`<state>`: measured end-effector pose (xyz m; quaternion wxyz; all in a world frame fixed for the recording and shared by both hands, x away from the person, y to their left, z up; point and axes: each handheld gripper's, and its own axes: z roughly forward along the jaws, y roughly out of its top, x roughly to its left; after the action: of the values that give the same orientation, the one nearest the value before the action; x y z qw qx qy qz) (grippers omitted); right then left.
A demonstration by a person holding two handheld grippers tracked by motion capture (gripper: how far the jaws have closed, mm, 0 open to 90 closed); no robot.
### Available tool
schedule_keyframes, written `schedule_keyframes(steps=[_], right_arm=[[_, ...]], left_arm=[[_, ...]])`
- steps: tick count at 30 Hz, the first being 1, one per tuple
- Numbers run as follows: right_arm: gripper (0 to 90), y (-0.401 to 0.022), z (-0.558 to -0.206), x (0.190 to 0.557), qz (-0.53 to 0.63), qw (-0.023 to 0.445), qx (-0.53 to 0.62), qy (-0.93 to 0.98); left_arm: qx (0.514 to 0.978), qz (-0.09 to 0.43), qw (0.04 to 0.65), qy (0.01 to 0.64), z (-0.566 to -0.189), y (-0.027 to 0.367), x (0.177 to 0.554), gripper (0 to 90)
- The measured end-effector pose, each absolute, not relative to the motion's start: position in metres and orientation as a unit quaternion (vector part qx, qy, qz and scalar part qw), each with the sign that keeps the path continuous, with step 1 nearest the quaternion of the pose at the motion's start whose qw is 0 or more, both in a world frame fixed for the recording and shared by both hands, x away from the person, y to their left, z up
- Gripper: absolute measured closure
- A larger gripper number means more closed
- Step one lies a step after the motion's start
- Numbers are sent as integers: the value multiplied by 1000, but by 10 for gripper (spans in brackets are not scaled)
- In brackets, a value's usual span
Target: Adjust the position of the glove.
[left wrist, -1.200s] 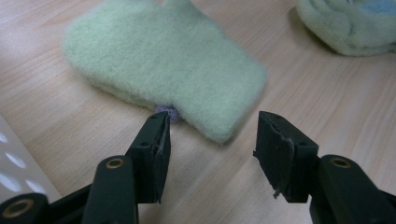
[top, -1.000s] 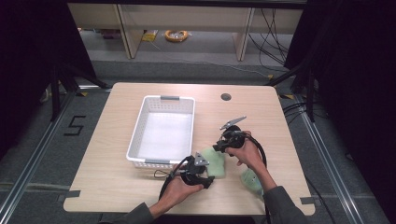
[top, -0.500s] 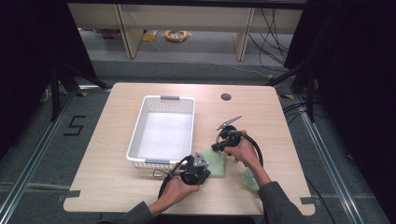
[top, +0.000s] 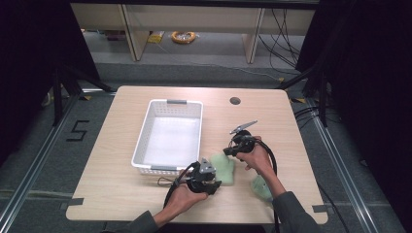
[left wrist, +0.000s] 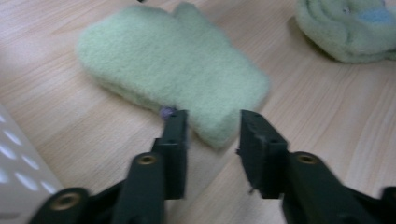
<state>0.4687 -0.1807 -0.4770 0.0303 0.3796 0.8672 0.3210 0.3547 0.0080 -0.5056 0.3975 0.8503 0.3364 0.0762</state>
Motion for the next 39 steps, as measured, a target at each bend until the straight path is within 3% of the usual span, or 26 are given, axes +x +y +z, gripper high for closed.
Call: schedule_keyframes(steps=[3, 7, 14, 19, 27, 39], right_arm=[[705, -178, -480, 474, 326, 41, 397, 857], [649, -170, -483, 478, 314, 14, 393, 864], [725, -171, -491, 477, 297, 2, 398, 868], [898, -180, -495, 470, 305, -19, 393, 867], [900, -197, -483, 456, 333, -8, 388, 860], [900, -203, -463, 384, 365, 8, 375, 853]], left_arm=[[849, 77, 389, 348, -505, 2, 353, 456], [850, 88, 375, 359, -507, -4, 357, 420], [852, 105, 371, 355, -510, 1, 360, 552], [857, 109, 374, 337, -511, 3, 359, 779], [867, 95, 373, 317, -506, 13, 353, 804], [886, 56, 377, 265, -493, 33, 331, 808]])
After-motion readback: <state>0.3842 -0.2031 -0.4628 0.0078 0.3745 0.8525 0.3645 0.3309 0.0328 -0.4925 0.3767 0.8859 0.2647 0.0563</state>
